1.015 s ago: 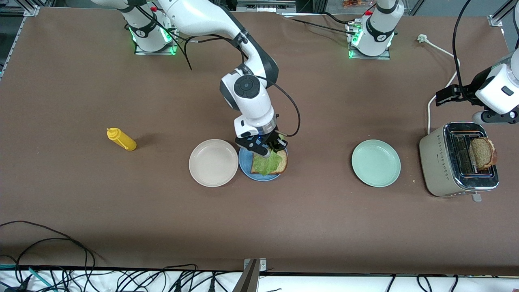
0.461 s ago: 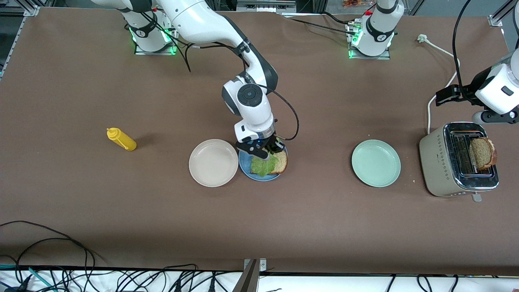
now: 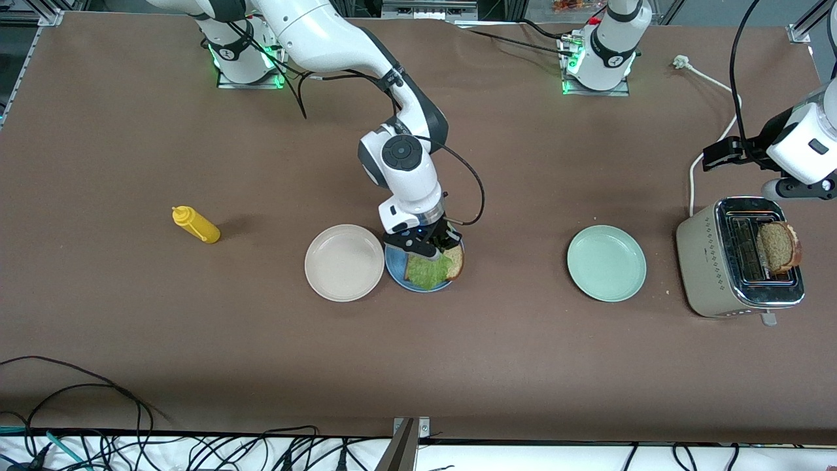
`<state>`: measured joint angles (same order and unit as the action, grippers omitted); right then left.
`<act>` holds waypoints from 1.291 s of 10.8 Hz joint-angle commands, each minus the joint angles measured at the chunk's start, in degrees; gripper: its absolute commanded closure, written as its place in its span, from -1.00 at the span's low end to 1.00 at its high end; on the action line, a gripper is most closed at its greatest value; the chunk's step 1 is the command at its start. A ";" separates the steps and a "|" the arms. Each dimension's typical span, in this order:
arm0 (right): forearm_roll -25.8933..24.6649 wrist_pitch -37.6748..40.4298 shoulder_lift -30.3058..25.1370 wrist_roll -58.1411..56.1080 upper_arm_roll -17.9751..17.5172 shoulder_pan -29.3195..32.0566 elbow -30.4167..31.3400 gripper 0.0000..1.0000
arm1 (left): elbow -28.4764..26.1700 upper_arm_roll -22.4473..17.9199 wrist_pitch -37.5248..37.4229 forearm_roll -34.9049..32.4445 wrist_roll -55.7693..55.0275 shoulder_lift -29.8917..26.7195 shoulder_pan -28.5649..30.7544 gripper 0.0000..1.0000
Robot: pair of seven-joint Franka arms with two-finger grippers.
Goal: Make sandwich in blue plate with both arms
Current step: 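Withdraw the right gripper from the blue plate toward the mustard bottle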
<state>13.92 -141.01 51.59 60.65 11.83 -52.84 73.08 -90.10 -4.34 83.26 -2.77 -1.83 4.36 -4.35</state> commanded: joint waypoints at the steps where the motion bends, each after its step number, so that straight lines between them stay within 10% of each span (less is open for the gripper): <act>1: -0.74 -2.51 1.15 -0.44 -0.75 0.72 -1.71 1.00 | 0.36 0.39 0.06 -1.10 0.25 -0.06 0.48 -1.00; 2: -0.57 -2.52 1.15 -0.44 -0.75 0.72 -1.71 0.40 | 0.36 0.39 0.06 -1.10 0.25 -0.06 0.48 -1.00; 7: 0.05 -1.91 0.19 0.08 -0.75 0.72 -1.80 -1.00 | 0.88 0.39 0.06 -1.10 0.51 -0.06 0.57 -1.00; 14: 8.82 29.26 -19.47 -13.61 -0.05 6.33 0.56 -1.00 | 1.06 0.39 0.06 -1.01 0.69 -0.06 1.09 -1.00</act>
<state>17.80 -120.45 40.66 53.19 12.11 -49.13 70.19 -89.75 -4.36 83.33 -2.77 -1.83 4.33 -3.74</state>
